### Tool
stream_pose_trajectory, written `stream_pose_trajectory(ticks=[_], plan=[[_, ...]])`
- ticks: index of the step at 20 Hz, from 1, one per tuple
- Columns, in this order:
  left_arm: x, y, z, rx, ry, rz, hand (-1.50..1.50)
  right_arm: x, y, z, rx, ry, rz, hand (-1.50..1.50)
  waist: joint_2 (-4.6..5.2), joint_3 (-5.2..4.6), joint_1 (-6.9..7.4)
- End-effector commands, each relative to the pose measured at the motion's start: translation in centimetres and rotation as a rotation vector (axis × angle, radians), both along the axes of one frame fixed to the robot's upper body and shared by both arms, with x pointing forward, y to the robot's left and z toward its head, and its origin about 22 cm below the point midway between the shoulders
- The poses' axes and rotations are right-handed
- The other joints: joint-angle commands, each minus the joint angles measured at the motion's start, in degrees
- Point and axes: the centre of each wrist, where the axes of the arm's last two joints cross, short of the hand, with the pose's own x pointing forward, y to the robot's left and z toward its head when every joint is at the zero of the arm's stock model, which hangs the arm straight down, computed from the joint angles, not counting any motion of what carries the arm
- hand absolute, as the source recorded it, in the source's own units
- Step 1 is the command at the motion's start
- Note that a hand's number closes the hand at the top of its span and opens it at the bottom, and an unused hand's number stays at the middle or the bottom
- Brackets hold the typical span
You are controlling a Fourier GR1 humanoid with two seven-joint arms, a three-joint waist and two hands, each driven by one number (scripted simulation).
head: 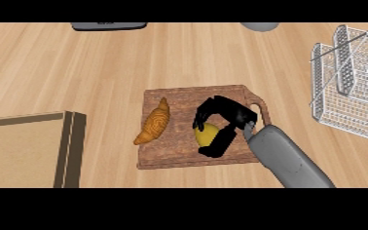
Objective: Pick the lemon from the cutting board and place it in the tiered basket
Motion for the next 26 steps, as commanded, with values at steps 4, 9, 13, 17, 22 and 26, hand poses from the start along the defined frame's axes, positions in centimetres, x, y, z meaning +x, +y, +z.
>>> stream_pose_trajectory(ticks=[4,9,13,17,22,26], plan=[[7.2,-1.7,3.0,-0.004,-0.368,-0.06,0.0,1.3,0.0,1.7,-0.232,-0.168,-0.235,1.5,-1.06,-1.28,-2.99],[4.9,-1.5,2.8,0.0,-0.314,-0.027,0.0,2.0,1.6,4.0,-0.493,-0.373,-0.447,1.5,-3.14,-1.66,-4.32],[4.3,-1.4,2.5,0.011,-0.303,-0.01,0.0,2.1,3.1,6.4,-0.546,-0.511,-0.6,1.5,-3.35,-1.51,-5.86],[3.9,-1.2,2.5,0.005,-0.297,-0.006,0.0,2.5,5.0,11.5,-0.555,-0.688,-0.729,1.5,-3.71,-1.59,-6.45],[4.2,-1.6,2.5,-0.015,-0.332,0.017,0.0,2.2,5.2,15.0,-0.549,-0.795,-0.862,1.5,-2.71,-1.26,-6.62],[4.2,-1.6,3.0,0.008,-0.342,0.012,0.0,1.5,5.4,17.6,-0.493,-0.82,-0.924,1.5,-2.39,-1.04,-6.3]])
